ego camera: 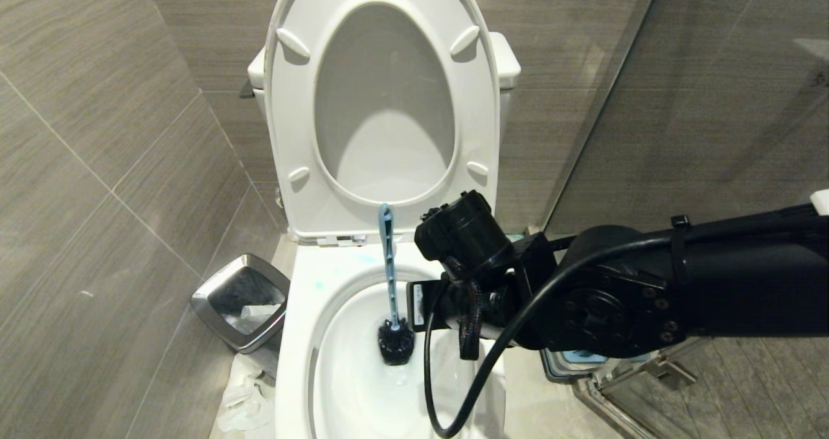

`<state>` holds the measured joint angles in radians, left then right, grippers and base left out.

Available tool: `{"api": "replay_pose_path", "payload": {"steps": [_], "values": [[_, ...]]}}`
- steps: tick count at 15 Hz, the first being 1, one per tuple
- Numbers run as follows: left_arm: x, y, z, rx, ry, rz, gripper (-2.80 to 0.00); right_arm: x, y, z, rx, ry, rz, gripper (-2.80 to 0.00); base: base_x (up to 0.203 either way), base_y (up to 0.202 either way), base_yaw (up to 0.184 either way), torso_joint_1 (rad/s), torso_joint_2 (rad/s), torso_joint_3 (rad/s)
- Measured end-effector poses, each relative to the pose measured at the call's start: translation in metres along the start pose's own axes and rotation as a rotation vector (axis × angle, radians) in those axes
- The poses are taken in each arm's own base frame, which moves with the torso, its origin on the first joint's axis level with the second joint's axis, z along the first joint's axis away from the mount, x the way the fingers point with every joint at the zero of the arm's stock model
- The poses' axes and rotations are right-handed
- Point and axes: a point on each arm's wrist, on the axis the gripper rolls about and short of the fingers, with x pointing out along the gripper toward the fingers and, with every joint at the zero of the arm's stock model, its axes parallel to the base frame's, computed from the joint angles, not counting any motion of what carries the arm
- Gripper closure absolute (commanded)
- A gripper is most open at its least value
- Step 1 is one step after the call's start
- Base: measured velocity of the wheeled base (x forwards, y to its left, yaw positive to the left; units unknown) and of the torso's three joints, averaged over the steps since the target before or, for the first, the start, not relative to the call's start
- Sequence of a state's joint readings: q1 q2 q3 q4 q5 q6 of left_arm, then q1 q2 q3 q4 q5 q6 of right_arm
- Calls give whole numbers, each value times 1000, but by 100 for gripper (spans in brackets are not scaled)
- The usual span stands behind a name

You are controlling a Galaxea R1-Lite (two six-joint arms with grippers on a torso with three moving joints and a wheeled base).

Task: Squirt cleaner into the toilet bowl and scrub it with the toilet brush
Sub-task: Scrub the toilet bowl

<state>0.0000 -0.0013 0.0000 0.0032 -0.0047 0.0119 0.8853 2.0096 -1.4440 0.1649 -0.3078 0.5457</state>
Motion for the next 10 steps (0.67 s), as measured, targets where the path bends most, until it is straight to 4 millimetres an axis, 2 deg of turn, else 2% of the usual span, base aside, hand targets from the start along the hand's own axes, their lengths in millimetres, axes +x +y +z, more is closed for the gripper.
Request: {"api": "replay_pose_path", "payload": {"steps": [4,10], "values": [[0,0,0,1,0,0,0,-2,-18,12,35,-18,-18,0,0,0,0,0,0,0],[0,0,0,1,0,0,0,-1,-15,26,66,-67,40,0,0,0,0,0,0,0]]}}
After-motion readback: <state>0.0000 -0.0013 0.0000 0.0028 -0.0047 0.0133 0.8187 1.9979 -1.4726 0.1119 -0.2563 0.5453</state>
